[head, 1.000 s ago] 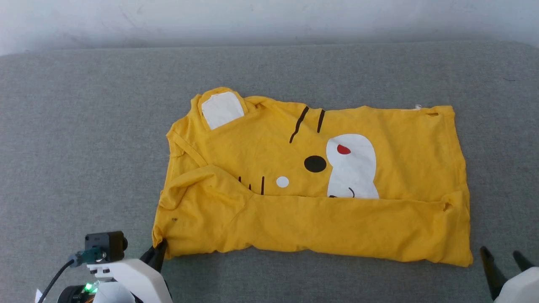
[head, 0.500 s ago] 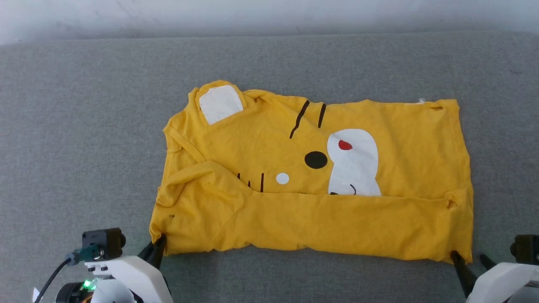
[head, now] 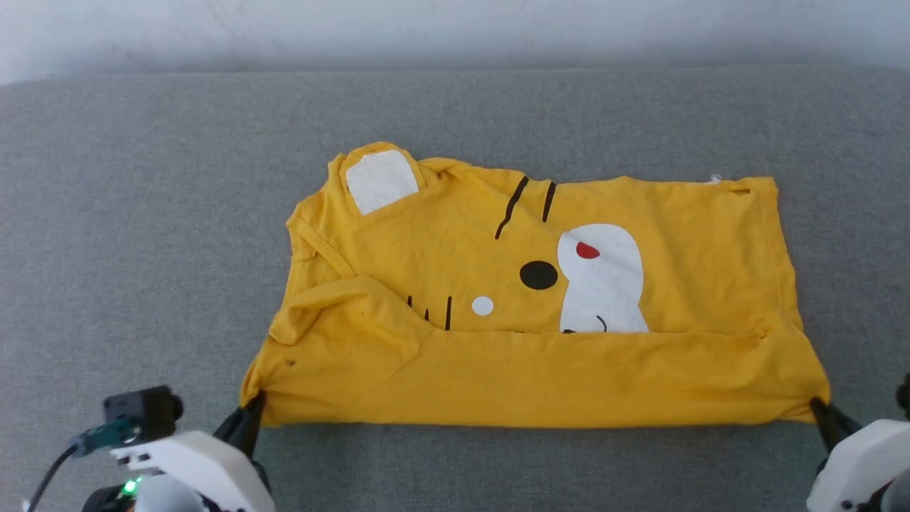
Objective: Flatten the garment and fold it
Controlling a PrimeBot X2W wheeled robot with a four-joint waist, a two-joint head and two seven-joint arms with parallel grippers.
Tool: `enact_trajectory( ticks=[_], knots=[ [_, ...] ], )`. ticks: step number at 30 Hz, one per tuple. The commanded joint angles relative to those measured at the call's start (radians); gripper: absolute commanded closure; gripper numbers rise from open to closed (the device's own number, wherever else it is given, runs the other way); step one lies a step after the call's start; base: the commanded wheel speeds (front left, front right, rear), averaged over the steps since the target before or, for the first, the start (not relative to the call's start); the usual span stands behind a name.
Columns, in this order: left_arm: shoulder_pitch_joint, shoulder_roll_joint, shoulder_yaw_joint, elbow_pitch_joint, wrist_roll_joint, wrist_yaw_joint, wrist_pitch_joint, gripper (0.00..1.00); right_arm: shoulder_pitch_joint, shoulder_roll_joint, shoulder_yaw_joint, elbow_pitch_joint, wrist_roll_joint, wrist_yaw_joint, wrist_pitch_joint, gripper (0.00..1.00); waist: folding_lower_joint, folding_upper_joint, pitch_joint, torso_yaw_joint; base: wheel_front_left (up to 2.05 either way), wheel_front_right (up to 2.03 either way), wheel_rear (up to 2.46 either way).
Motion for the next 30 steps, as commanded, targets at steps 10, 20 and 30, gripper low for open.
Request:
enact_trajectory(
  ticks=[10,20,30],
  knots=[
    [0.155,0.035,0.064,-0.153,-0.06,0.031,0.052,1.0,0.051,0.0,-0.053,-0.153,0.002,-0.001,0.086,1.0,0.0,-0.0001,-0.099,0.007,0.0,0.0,0.0],
    [0.309,0.014,0.067,-0.218,-0.11,0.056,0.086,1.0,0.185,0.0,-0.1,-0.186,0.046,-0.001,0.167,1.0,0.0,-0.0001,-0.112,0.024,0.0,0.0,0.0],
    [0.23,-0.042,0.024,-0.017,-0.147,0.013,0.053,1.0,0.153,0.0,-0.038,-0.06,0.05,-0.001,0.116,1.0,0.0,-0.0001,-0.121,0.02,0.0,0.0,0.0]
  ],
)
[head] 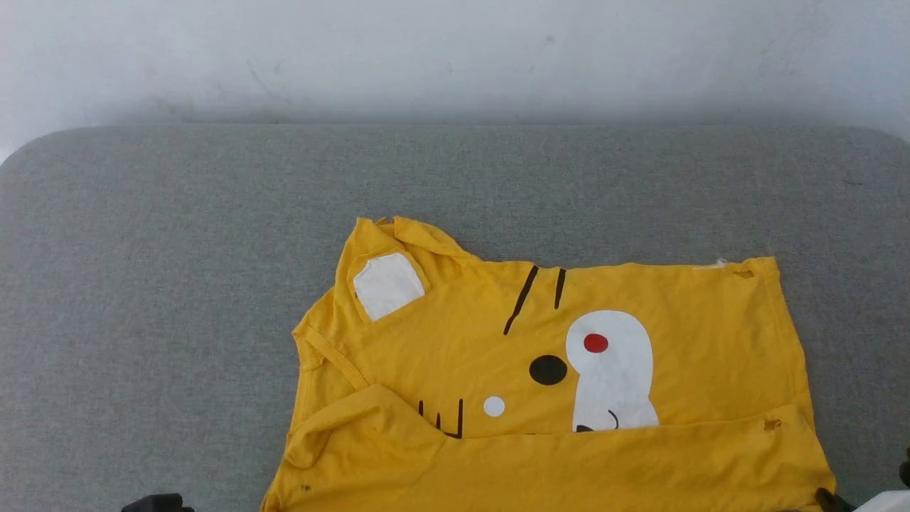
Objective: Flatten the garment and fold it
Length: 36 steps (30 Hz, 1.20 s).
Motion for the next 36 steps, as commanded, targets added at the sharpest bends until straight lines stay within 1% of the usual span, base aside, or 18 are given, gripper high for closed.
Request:
enact_trajectory(
  ticks=[1,2,3,4,8,13,16,19,22,25,27,29,32,34,36],
  knots=[
    [-0.019,-0.001,0.001,0.019,-0.003,-0.006,-0.008,0.89,-0.015,-0.001,0.005,0.011,-0.003,-0.001,-0.01,1.0,0.0001,0.0,-0.004,-0.002,0.0,0.0,0.0],
    [-0.027,-0.001,-0.001,0.037,0.001,-0.006,-0.01,0.69,-0.019,-0.001,0.008,0.023,-0.006,-0.001,-0.015,0.8,0.0001,0.0,-0.007,-0.002,0.0,0.0,0.0],
    [-0.035,-0.001,-0.002,0.053,0.005,-0.004,-0.014,0.33,-0.022,-0.001,0.012,0.034,-0.01,-0.001,-0.019,0.57,0.0001,0.0,-0.01,-0.003,0.0,0.0,0.0],
    [-0.041,-0.003,0.0,0.067,0.008,0.0,-0.019,0.0,-0.024,-0.001,0.017,0.045,-0.01,-0.001,-0.018,0.0,0.0001,0.0,-0.013,-0.003,0.0,0.0,0.0],
    [-0.048,-0.007,0.007,0.081,0.005,0.001,-0.034,0.0,-0.024,-0.001,0.023,0.06,-0.003,-0.001,-0.018,0.0,0.0001,0.0,-0.023,-0.005,0.0,0.0,0.0],
    [-0.028,-0.001,0.05,0.034,0.015,0.015,-0.09,0.0,-0.025,-0.001,-0.011,0.007,-0.012,-0.001,-0.056,0.0,0.0001,0.0,-0.028,-0.013,0.0,0.0,0.0],
    [-0.049,0.006,0.099,-0.024,0.056,0.039,-0.179,0.0,-0.053,-0.001,-0.042,-0.039,-0.054,-0.001,-0.139,0.0,0.0001,0.0,-0.015,-0.02,0.0,0.0,0.0],
    [-0.118,0.017,0.12,-0.074,0.11,0.038,-0.272,0.0,-0.088,-0.001,-0.041,-0.062,-0.073,-0.001,-0.231,0.0,0.0001,0.0,0.014,-0.023,0.0,0.0,0.0],
    [-0.225,0.041,0.107,-0.101,0.175,0.019,-0.342,0.0,-0.133,-0.001,-0.032,-0.065,-0.073,-0.001,-0.32,0.0,0.0001,0.0,0.063,-0.027,0.0,0.0,0.0],
    [-0.367,0.076,0.073,-0.087,0.235,-0.006,-0.366,0.0,-0.176,-0.001,-0.012,-0.056,-0.085,-0.001,-0.4,0.0,0.0001,0.0,0.115,-0.031,0.0,0.0,0.0],
    [-0.471,0.109,0.033,-0.053,0.273,-0.035,-0.348,0.0,-0.204,-0.001,-0.003,-0.047,-0.087,-0.001,-0.442,0.0,0.0001,0.0,0.154,-0.033,0.0,0.0,0.0],
    [-0.584,0.134,-0.01,-0.007,0.293,-0.074,-0.313,0.0,-0.228,-0.001,0.011,-0.038,-0.096,-0.001,-0.471,0.0,0.0001,0.0,0.192,-0.036,0.0,0.0,0.0],
    [-0.754,0.165,-0.078,0.08,0.306,-0.147,-0.24,0.0,-0.26,-0.001,0.029,-0.024,-0.108,-0.001,-0.492,0.0,0.0001,0.0,0.243,-0.04,0.0,0.0,0.0],
    [-0.853,0.177,-0.123,0.142,0.3,-0.199,-0.179,0.0,-0.278,-0.001,0.04,-0.018,-0.114,-0.001,-0.5,0.0,0.0001,0.0,0.27,-0.044,0.0,0.0,0.0],
    [-0.941,0.188,-0.166,0.196,0.284,-0.234,-0.118,0.0,-0.292,-0.001,0.048,-0.013,-0.117,-0.001,-0.505,0.0,0.0001,0.0,0.295,-0.05,0.0,0.0,0.0]
  ],
)
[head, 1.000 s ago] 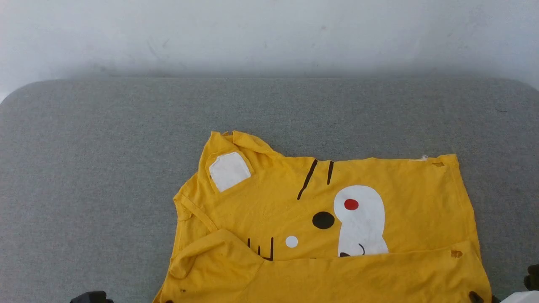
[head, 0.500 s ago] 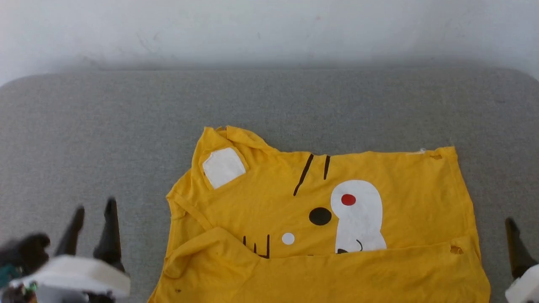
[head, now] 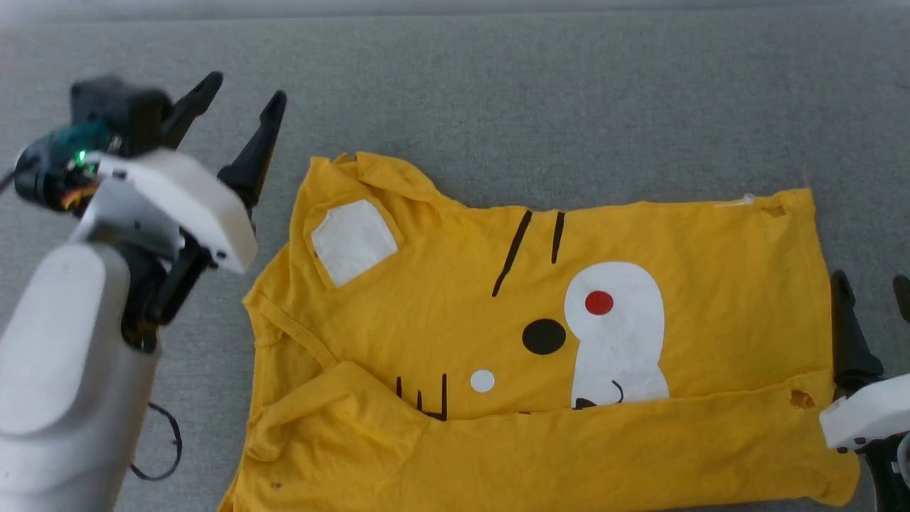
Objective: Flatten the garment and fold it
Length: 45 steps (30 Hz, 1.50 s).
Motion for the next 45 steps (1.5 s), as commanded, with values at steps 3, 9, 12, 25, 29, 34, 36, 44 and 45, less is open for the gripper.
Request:
enact_trajectory(
  ticks=[3,9,12,25,29,34,36,44,45],
  knots=[
    [-0.114,0.032,-0.071,0.067,-0.035,-0.031,0.095,0.0,-0.034,0.0,0.012,0.007,-0.006,-0.001,-0.011,0.0,-0.0004,0.0,0.101,-0.029,0.0,0.0,0.0],
    [-0.225,0.127,-0.263,0.101,-0.148,-0.041,0.251,0.0,-0.061,0.0,0.027,0.014,-0.002,-0.001,-0.013,0.0,-0.0004,0.0,0.157,-0.056,0.0,0.0,0.0],
    [-0.247,0.16,-0.306,0.105,-0.197,-0.041,0.279,0.0,-0.067,0.0,0.027,0.015,0.0,-0.001,-0.015,0.0,-0.0004,0.0,0.171,-0.064,0.0,0.0,0.0],
    [-0.268,0.237,-0.445,0.217,-0.331,-0.041,0.442,0.91,-0.088,0.0,0.032,0.02,0.012,-0.001,-0.012,0.0,-0.0004,0.0,0.202,-0.096,0.0,0.0,0.0],
    [-0.262,0.253,-0.454,0.185,-0.391,-0.041,0.466,1.0,-0.099,0.0,0.026,0.007,0.002,-0.001,-0.004,0.0,-0.0004,0.0,0.194,-0.091,0.0,0.0,0.0],
    [-0.258,0.253,-0.435,0.177,-0.374,-0.041,0.364,1.0,-0.127,0.0,0.02,-0.011,-0.024,-0.001,-0.001,0.0,-0.0004,0.0,0.155,-0.077,0.0,0.0,0.0],
    [-0.254,0.245,-0.433,0.182,-0.359,-0.041,0.319,1.0,-0.142,0.0,0.018,-0.02,-0.04,-0.001,0.001,0.0,-0.0004,0.0,0.137,-0.07,0.0,0.0,0.0],
    [-0.233,0.226,-0.435,0.196,-0.354,-0.041,0.244,1.0,-0.225,0.0,0.011,-0.008,-0.11,-0.001,0.122,0.0,-0.0004,0.0,0.103,-0.054,0.0,0.0,0.0],
    [-0.233,0.226,-0.436,0.194,-0.354,-0.041,0.241,1.0,-0.236,0.0,0.011,-0.001,-0.117,-0.001,0.149,0.0,-0.0004,0.0,0.107,-0.051,0.0,0.0,0.0]
  ],
)
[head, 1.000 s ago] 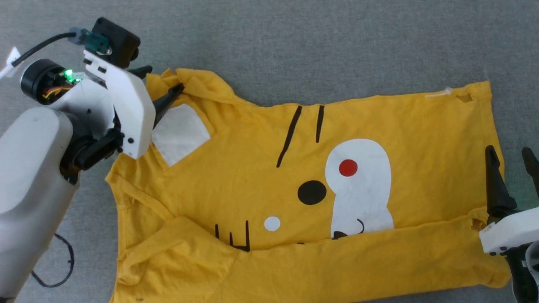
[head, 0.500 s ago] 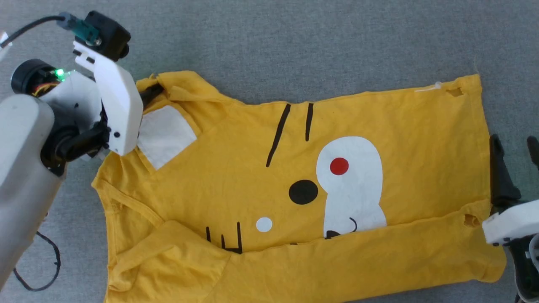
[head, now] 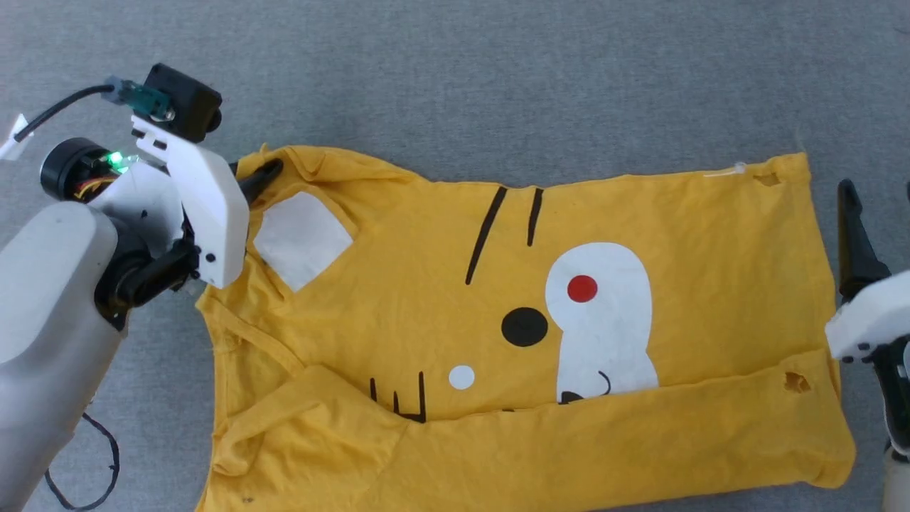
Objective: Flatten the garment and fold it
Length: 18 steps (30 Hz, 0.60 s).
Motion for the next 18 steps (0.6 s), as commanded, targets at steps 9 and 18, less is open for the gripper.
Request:
enact_trajectory(
  ticks=[9,18],
  knots=[
    [-0.018,-0.005,-0.009,-0.023,0.017,0.001,-0.024,1.0,-0.137,0.001,-0.025,0.074,-0.006,-0.001,0.182,0.0,0.0001,-0.0001,0.084,0.031,0.0,0.0,0.0],
    [-0.045,-0.009,-0.037,-0.022,0.006,0.0,-0.031,1.0,-0.192,0.001,-0.022,0.145,-0.001,-0.001,0.346,0.01,0.0001,-0.0001,0.124,0.048,0.0,0.0,0.0]
  ],
)
